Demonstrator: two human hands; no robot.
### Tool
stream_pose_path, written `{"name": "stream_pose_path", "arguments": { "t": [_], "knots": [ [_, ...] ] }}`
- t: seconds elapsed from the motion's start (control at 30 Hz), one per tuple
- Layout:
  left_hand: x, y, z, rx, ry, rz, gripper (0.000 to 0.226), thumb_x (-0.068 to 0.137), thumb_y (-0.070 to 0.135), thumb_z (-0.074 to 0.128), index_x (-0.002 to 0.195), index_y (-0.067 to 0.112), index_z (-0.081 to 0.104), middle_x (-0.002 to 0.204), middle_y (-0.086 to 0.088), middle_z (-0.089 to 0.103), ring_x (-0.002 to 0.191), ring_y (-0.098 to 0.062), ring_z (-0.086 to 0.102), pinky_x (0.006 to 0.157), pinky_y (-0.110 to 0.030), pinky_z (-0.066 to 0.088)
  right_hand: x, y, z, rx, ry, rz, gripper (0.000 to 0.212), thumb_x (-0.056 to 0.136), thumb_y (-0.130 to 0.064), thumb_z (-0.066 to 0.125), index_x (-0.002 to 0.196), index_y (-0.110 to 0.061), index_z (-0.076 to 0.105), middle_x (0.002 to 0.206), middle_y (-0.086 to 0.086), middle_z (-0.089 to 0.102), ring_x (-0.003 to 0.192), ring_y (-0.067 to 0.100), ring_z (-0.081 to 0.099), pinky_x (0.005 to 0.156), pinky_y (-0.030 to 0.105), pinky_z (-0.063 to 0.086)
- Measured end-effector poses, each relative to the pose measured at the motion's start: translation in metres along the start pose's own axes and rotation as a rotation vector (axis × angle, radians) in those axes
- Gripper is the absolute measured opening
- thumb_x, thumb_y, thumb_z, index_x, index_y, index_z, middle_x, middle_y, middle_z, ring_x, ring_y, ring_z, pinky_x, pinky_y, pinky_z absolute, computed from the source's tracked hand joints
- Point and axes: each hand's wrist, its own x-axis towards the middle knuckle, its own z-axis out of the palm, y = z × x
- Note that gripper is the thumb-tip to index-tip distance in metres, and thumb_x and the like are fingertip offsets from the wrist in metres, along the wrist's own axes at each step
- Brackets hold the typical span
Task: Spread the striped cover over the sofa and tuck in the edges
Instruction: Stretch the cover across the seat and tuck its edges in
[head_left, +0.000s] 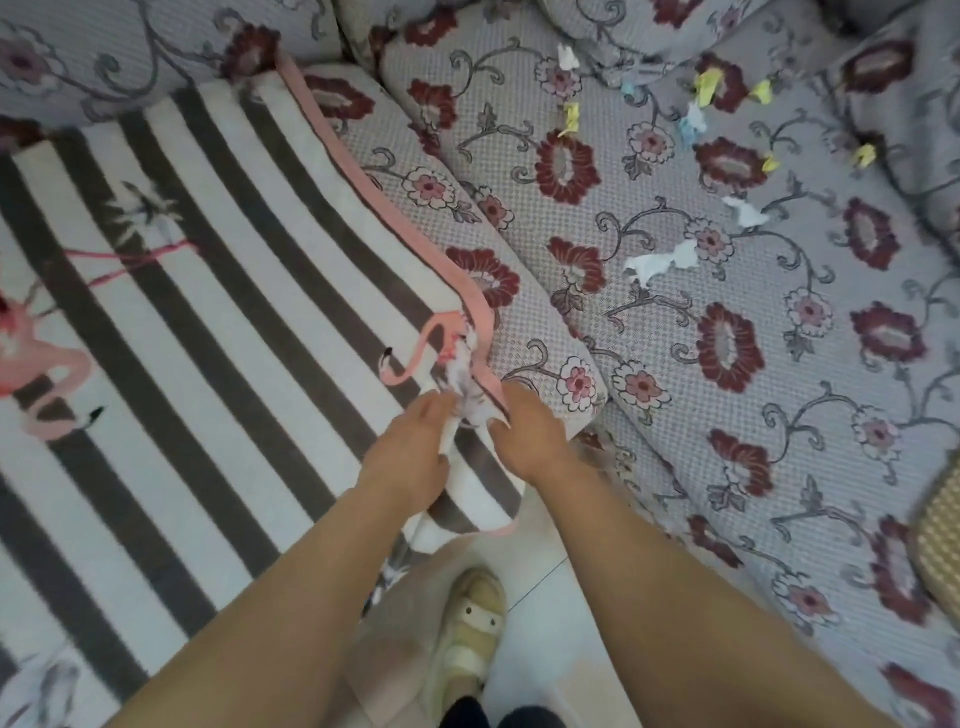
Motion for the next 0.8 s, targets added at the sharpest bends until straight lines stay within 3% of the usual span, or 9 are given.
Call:
{"name": "stream_pose_path", "arguments": {
  "t": [0.1,0.27,0.37,0.43,0.5,0.57,0.67,0.73,0.8],
  "knots": [
    [0.027,0.015,0.014,0.095,0.022,-0.074,0.09,0.083,0.014,0.06,0.15,0.029,0.0,0.155,-0.004,0.013,0.134,-0.031,0.03,0.102,-0.045,0.043,0.014,0.009,0.006,0.225,0.014,0.039,0.039,0.084,-0.021,0.067,0.116,-0.011,0.047,0.11,0.008,0.052,0.099,0.026,0.052,0.083,0.035,0.044],
    [0.049,0.025,0.015,0.136,0.01,-0.128,0.096,0.082,0.018,0.058,0.148,0.034,-0.01,0.137,-0.011,0.03,0.116,-0.033,0.046,0.085,-0.046,0.049,0.02,0.028,-0.004,0.498,-0.183,0.031,0.02,0.076,-0.004,0.066,0.073,-0.022,0.058,0.072,-0.006,0.054,0.064,0.012,0.051,0.05,0.013,0.035],
    [0.061,0.031,0.003,0.091,0.035,-0.113,0.091,0.082,0.011,0.053,0.149,0.029,-0.005,0.132,-0.017,0.038,0.107,-0.037,0.054,0.083,-0.046,0.049,0.013,0.052,-0.022,0.764,-0.354,0.132,0.021,0.077,0.001,0.059,0.09,-0.014,0.063,0.083,0.006,0.064,0.071,0.016,0.058,0.063,0.023,0.047],
    [0.066,0.038,-0.003,0.12,0.033,-0.06,0.087,0.083,0.01,0.052,0.15,0.027,-0.002,0.139,-0.018,0.034,0.112,-0.038,0.053,0.088,-0.046,0.048,0.006,0.074,-0.033,0.766,-0.504,0.151,0.034,0.083,-0.005,0.06,0.117,-0.01,0.061,0.107,0.011,0.069,0.094,0.023,0.066,0.084,0.036,0.054],
    [0.068,0.043,-0.008,0.144,0.001,-0.001,0.088,0.083,0.009,0.054,0.15,0.026,-0.001,0.141,-0.018,0.032,0.115,-0.037,0.051,0.091,-0.045,0.047,0.001,0.095,-0.043,0.639,-0.501,0.129,0.039,0.089,-0.015,0.062,0.127,-0.012,0.056,0.112,0.003,0.067,0.099,0.02,0.065,0.087,0.037,0.054],
    [0.07,0.05,-0.01,0.173,-0.043,0.035,0.09,0.083,0.007,0.056,0.15,0.028,0.0,0.141,-0.019,0.032,0.116,-0.037,0.051,0.091,-0.045,0.045,-0.002,0.112,-0.054,0.46,-0.341,0.093,0.034,0.091,-0.026,0.062,0.122,-0.013,0.058,0.098,-0.003,0.063,0.086,0.015,0.061,0.073,0.03,0.052],
    [0.072,0.055,-0.007,0.259,-0.104,0.043,0.086,0.087,0.008,0.054,0.151,0.024,-0.001,0.147,-0.02,0.027,0.122,-0.038,0.048,0.095,-0.044,0.044,-0.003,0.128,-0.057,0.313,-0.12,0.052,0.013,0.085,-0.036,0.068,0.081,-0.028,0.059,0.07,-0.012,0.054,0.065,0.01,0.052,0.056,0.026,0.037],
    [0.072,0.056,-0.004,0.313,-0.151,0.037,0.084,0.089,0.012,0.054,0.151,0.02,-0.001,0.152,-0.02,0.02,0.127,-0.039,0.044,0.096,-0.043,0.043,-0.004,0.134,-0.057,0.381,-0.272,0.051,0.016,0.08,-0.031,0.074,0.069,-0.031,0.063,0.062,-0.018,0.06,0.064,0.004,0.055,0.059,0.026,0.039],
    [0.071,0.055,-0.001,0.32,-0.188,0.03,0.082,0.09,0.013,0.054,0.152,0.02,0.0,0.155,-0.018,0.015,0.129,-0.039,0.042,0.098,-0.043,0.043,-0.01,0.14,-0.054,0.382,-0.468,0.114,0.013,0.079,-0.023,0.076,0.09,-0.025,0.071,0.084,-0.016,0.071,0.085,0.01,0.067,0.079,0.03,0.048]
  ]
}}
